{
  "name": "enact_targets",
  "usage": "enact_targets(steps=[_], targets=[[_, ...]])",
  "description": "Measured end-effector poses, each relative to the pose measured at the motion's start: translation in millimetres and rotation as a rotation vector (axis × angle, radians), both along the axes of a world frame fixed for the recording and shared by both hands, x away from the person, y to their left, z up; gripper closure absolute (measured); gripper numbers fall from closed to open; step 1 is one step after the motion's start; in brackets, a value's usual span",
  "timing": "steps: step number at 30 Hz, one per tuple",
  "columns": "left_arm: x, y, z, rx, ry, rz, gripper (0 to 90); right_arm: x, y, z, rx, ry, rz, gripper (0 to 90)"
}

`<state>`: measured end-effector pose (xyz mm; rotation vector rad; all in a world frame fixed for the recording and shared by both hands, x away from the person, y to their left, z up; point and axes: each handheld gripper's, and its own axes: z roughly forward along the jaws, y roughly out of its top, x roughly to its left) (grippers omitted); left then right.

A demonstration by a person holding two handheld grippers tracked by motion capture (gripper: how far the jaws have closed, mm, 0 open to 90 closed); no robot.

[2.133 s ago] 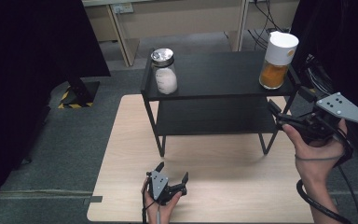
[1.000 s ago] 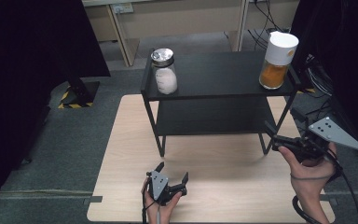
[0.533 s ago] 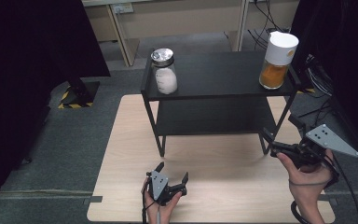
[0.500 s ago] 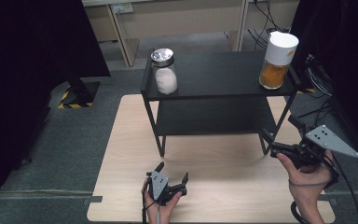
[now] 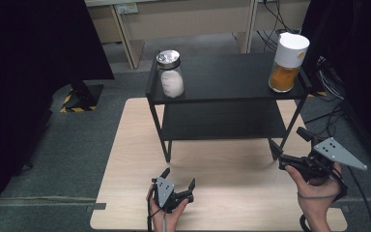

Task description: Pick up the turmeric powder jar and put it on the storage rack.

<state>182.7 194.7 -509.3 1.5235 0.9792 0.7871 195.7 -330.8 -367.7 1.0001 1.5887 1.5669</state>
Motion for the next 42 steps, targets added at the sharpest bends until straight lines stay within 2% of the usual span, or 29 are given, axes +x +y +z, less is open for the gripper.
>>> enact_targets(steps=[42], targets=[[-0.2,0.2,-0.3,-0.002,-0.001,0.0,2.0,-6.3,-2.1,-44.5,-0.013,0.053,0.007,1.7]])
